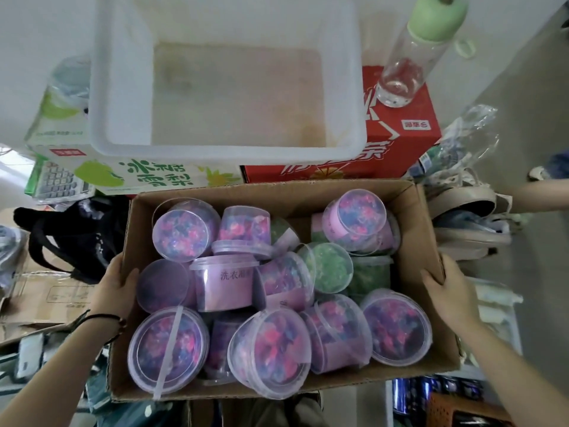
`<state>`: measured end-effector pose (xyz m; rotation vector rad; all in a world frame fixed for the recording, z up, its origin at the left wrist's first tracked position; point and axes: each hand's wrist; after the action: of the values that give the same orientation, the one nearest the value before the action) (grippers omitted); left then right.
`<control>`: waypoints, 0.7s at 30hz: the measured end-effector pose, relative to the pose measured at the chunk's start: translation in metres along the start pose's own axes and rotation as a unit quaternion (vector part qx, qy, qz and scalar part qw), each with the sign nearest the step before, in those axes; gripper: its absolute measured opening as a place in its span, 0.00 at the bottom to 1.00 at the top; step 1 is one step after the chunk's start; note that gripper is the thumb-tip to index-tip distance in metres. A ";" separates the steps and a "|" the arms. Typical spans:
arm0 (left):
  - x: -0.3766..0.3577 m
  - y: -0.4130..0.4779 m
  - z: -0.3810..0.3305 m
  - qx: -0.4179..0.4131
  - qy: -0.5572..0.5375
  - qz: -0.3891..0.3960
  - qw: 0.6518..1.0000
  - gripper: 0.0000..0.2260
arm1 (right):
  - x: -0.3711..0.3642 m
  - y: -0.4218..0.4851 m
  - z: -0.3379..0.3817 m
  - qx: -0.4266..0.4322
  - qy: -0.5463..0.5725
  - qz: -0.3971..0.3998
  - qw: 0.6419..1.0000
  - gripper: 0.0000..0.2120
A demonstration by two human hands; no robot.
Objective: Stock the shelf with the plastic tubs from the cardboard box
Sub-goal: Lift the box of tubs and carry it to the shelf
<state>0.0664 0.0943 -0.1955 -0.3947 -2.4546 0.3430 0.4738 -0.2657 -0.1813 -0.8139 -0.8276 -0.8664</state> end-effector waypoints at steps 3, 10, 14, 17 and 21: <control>0.001 -0.006 -0.009 -0.035 0.056 0.002 0.998 0.23 | 0.002 -0.001 -0.002 0.018 -0.007 -0.006 1.000 0.17; 0.006 -0.019 0.001 -0.053 0.068 -0.015 0.996 0.14 | 0.006 -0.005 -0.005 0.005 0.017 -0.022 1.000 0.21; 0.009 -0.039 0.009 -0.071 0.079 -0.050 0.993 0.16 | 0.006 -0.014 -0.011 -0.001 0.012 -0.019 1.000 0.21; 0.015 -0.056 0.014 -0.078 0.086 -0.054 0.992 0.16 | 0.010 -0.022 -0.017 -0.002 0.011 -0.020 1.000 0.22; 0.024 -0.083 0.012 -0.075 0.061 -0.068 0.993 0.16 | 0.023 -0.036 -0.020 0.007 0.011 -0.026 1.000 0.23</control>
<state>0.0247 0.0243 -0.1638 -0.2998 -2.3785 0.0747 0.4568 -0.3050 -0.1605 -0.7719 -0.8382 -0.9129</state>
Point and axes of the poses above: each hand's wrist, its own y-axis towards the middle knuckle, its own x-axis out of the back of the hand, z = x × y, and after that the axes turned 10 degrees about -y, right-handed
